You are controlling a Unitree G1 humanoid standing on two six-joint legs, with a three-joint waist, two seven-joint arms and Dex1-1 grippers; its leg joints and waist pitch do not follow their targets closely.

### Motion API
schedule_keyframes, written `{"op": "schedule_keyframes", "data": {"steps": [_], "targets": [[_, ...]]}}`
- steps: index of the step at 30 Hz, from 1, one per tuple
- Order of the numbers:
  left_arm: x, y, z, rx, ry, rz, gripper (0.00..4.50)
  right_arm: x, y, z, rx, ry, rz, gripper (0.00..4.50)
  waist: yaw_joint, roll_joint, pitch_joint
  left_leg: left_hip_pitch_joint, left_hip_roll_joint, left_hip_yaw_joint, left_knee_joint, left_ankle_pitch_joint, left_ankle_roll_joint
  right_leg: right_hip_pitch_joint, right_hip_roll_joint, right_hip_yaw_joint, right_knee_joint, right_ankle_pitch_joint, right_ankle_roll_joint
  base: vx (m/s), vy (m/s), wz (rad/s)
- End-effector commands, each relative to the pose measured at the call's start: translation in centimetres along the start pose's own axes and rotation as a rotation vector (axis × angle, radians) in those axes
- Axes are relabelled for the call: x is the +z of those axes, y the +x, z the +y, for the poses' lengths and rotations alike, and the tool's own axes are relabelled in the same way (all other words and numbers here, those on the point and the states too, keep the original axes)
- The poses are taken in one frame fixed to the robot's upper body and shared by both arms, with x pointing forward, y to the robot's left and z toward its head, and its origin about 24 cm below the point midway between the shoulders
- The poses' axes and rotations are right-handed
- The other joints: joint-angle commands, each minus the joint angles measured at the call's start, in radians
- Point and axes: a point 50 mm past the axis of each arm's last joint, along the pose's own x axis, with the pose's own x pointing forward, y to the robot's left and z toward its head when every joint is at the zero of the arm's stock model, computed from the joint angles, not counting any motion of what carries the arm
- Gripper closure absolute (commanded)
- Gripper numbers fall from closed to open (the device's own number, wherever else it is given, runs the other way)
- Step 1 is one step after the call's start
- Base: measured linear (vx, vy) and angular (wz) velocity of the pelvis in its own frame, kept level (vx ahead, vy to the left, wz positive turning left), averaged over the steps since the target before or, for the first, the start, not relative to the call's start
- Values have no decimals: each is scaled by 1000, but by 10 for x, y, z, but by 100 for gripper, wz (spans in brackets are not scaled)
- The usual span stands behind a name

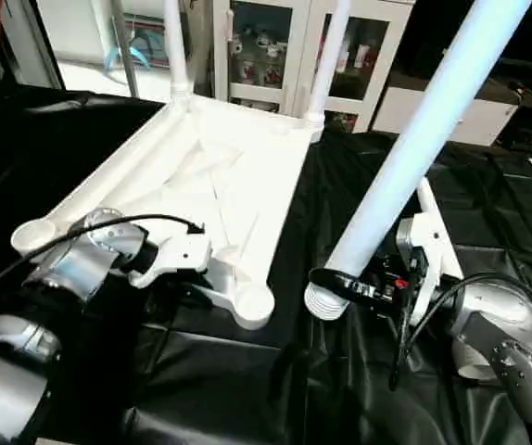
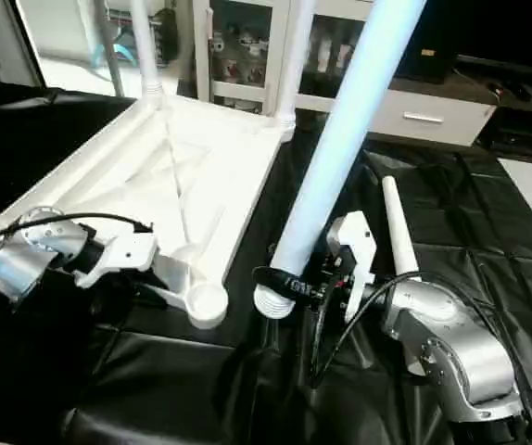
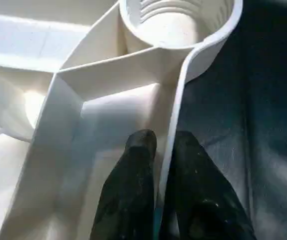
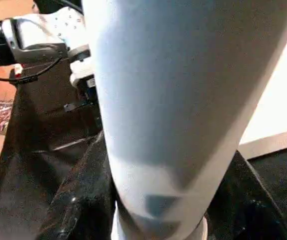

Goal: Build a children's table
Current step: Pick table leg

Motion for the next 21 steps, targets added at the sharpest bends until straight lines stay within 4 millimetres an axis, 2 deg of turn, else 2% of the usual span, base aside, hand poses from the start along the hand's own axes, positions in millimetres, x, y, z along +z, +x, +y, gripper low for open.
{"op": "schedule_keyframes", "data": {"steps": [1,2,3,5,6,7,8,9,11,16,20,21], "targets": [[-2,18,-10,-29,-68,-37,414,7,0,-9,-60,-36,-22,261,0,9,-61,6,56,-12,-86,-48,1,49,-94,49,-52,0,-266,0,0,0],[0,23,-11,-12,-83,-49,414,7,0,-10,-71,-33,-26,261,0,11,-61,5,56,-12,-87,-51,-1,48,-94,49,-52,-5,-269,0,0,0],[2,28,-12,10,-101,-61,415,8,0,-12,-84,-29,-29,261,2,7,-60,5,55,-11,-86,-56,-2,49,-92,50,-56,-20,-268,0,0,0],[5,33,-12,28,-126,-78,429,8,1,-14,-104,-31,-29,261,1,9,-60,4,56,-11,-85,-53,0,49,-93,50,-54,-15,-270,0,0,0],[16,46,-12,83,-189,-156,441,8,2,-18,-135,-31,-24,261,2,9,-61,4,56,-11,-85,-55,2,50,-92,50,-55,-17,-271,0,0,0],[17,47,-12,86,-192,-161,441,8,2,-18,-137,-31,-23,261,1,7,-58,3,56,-11,-86,-59,2,51,-93,50,-58,-29,-272,0,0,0],[21,51,-12,100,-213,-189,445,8,2,-20,-149,-33,-20,261,1,4,-57,3,54,-10,-85,-66,6,51,-91,51,-62,-47,-265,0,0,0],[27,55,-13,110,-211,-209,448,8,3,-20,-149,-28,-22,261,0,0,-57,-2,53,-12,-85,-64,11,57,-93,52,-64,-86,-249,0,0,0],[33,59,-15,117,-200,-222,448,9,4,-21,-143,-21,-24,261,-2,-1,-57,-2,52,-12,-85,-67,20,55,-92,53,-70,-121,-231,0,0,0],[39,66,-20,137,-120,-199,448,9,11,-18,-96,-10,1,261,-3,-2,-59,-1,51,-12,-86,-39,44,51,-87,52,-71,-114,-213,0,0,0],[38,68,-25,126,-99,-166,450,8,16,-23,-112,-4,18,262,-5,0,-58,1,50,-11,-87,-36,47,47,-84,50,-68,-86,-223,0,0,0],[38,68,-25,130,-91,-160,450,8,17,-24,-116,-6,23,262,-6,0,-59,-1,50,-10,-85,-22,51,47,-84,50,-65,-55,-231,0,0,0]]}}
